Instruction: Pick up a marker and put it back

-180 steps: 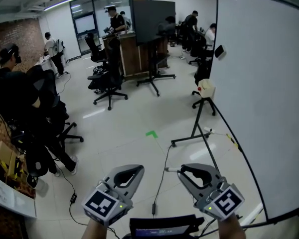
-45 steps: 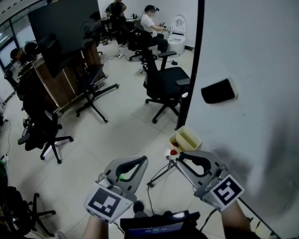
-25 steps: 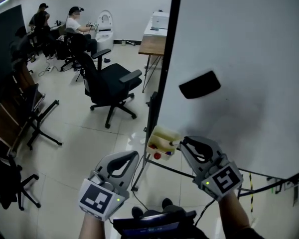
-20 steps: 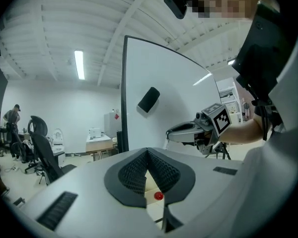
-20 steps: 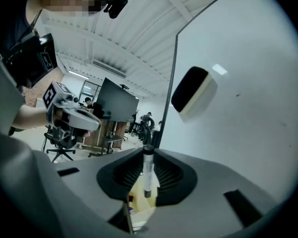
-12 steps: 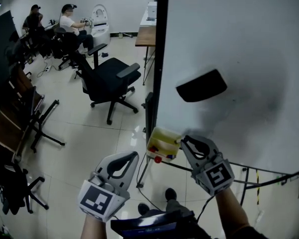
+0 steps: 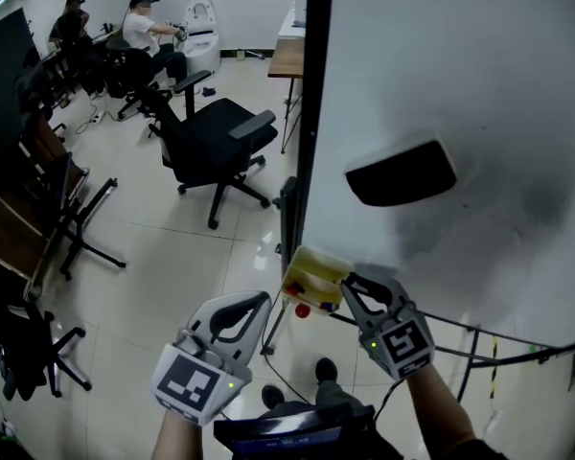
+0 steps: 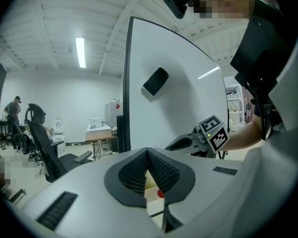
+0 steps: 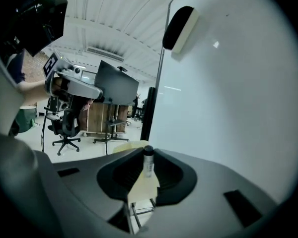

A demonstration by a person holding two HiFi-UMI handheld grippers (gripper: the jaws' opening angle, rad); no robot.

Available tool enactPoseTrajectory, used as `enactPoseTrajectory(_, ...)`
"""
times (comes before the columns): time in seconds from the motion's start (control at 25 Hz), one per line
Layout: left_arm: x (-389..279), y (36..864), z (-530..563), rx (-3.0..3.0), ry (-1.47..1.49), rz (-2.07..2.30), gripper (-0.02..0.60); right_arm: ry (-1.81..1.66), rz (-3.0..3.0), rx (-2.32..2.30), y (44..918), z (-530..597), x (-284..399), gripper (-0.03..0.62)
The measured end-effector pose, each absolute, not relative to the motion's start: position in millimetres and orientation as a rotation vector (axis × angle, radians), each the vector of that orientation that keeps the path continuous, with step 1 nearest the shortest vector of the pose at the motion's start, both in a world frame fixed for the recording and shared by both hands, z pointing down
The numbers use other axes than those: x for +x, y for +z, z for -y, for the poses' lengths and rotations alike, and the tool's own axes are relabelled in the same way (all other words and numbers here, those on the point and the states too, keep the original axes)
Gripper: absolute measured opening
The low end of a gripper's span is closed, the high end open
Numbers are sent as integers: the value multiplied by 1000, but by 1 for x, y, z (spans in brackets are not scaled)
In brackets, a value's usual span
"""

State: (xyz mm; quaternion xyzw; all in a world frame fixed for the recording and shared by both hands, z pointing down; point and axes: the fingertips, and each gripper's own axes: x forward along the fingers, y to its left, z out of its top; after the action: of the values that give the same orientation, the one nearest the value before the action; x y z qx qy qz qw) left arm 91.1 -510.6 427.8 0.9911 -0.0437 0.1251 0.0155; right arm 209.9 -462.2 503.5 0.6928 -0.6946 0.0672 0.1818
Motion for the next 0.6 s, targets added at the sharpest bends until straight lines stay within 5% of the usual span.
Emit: enactPoseTrajectory(0.6,99,443,520,3050,404,148,-2,213,1951,1943,523,465,209,86)
